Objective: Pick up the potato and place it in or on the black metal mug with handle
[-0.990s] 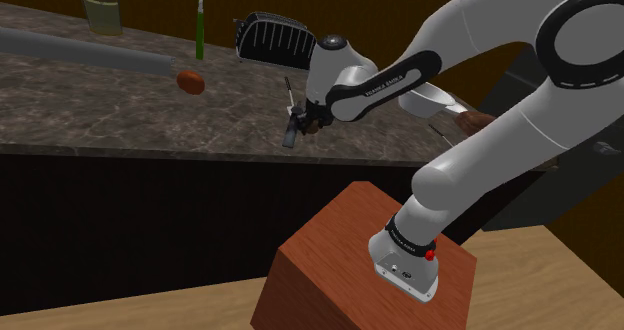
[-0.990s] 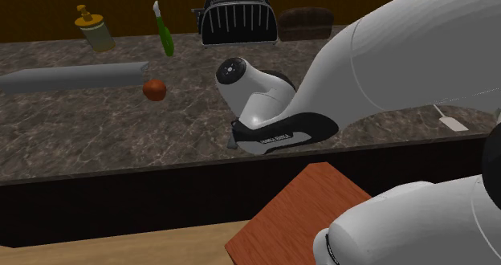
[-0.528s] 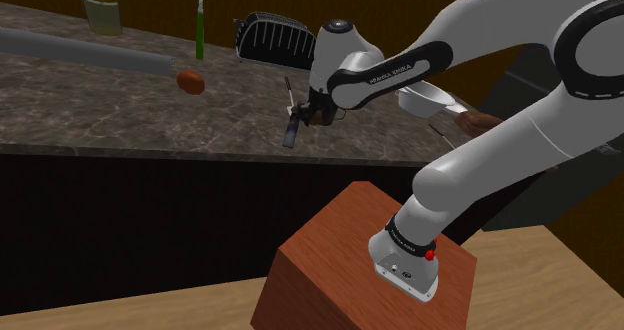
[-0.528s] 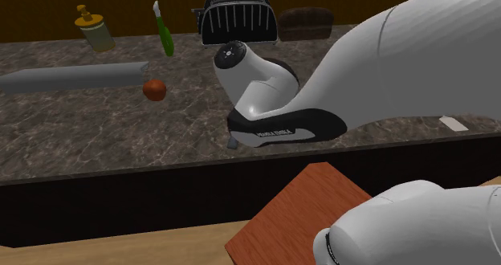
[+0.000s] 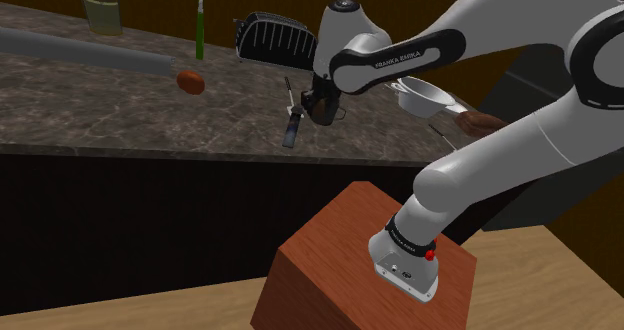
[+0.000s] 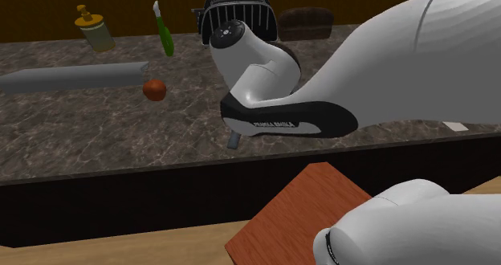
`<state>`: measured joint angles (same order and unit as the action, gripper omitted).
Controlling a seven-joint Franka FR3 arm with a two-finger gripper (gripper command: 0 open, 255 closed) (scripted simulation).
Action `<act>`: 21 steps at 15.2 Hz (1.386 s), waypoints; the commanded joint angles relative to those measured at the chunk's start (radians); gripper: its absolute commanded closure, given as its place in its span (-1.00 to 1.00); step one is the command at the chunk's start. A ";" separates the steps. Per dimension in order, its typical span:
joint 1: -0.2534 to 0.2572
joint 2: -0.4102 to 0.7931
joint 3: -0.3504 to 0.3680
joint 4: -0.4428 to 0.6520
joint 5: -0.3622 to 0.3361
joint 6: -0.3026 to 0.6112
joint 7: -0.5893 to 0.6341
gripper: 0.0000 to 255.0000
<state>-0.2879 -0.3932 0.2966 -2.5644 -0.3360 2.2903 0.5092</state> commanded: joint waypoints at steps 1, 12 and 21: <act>0.004 -0.014 -0.006 0.017 0.012 -0.029 -0.018 1.00; 0.022 -0.073 -0.026 0.117 0.054 -0.177 -0.087 1.00; -0.057 0.002 -0.149 0.175 0.001 -0.112 -0.239 1.00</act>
<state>-0.3356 -0.4083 0.1599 -2.4001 -0.3272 2.1657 0.2854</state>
